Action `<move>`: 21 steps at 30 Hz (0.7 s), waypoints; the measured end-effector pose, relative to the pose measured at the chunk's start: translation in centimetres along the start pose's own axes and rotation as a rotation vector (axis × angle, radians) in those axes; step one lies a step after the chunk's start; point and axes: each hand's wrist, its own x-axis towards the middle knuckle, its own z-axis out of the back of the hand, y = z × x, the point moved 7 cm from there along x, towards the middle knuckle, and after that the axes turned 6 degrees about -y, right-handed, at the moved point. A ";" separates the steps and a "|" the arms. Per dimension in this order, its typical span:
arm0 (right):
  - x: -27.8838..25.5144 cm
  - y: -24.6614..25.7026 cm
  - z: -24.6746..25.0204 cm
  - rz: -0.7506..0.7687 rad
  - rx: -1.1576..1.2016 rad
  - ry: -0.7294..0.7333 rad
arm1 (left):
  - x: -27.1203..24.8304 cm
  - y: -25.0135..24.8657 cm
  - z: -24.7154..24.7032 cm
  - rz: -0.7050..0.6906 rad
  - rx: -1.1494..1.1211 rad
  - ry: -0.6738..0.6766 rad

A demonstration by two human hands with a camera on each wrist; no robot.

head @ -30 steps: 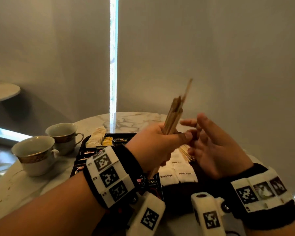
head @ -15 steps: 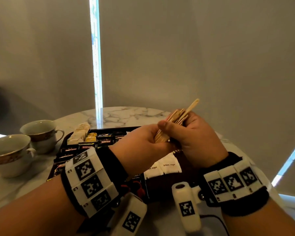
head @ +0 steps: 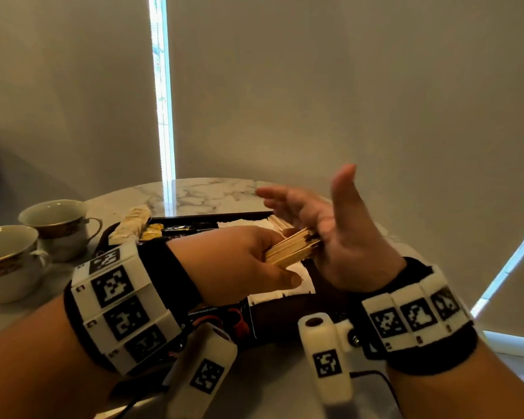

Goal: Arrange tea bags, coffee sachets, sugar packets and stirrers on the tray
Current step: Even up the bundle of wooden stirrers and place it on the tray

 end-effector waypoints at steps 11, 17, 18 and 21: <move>-0.1 0.1 -0.8 0.030 -0.114 0.043 | -0.2 -0.2 -0.8 0.020 0.016 0.008; 0.1 0.6 0.2 0.088 -0.016 -0.058 | -0.3 -0.8 -0.3 0.003 -0.031 -0.010; 0.0 0.3 -0.9 0.091 -0.078 0.005 | -0.4 -0.8 -0.4 -0.007 -0.013 -0.006; 0.0 0.3 -0.8 0.095 -0.102 0.018 | -0.4 -0.7 -0.1 0.018 0.012 -0.032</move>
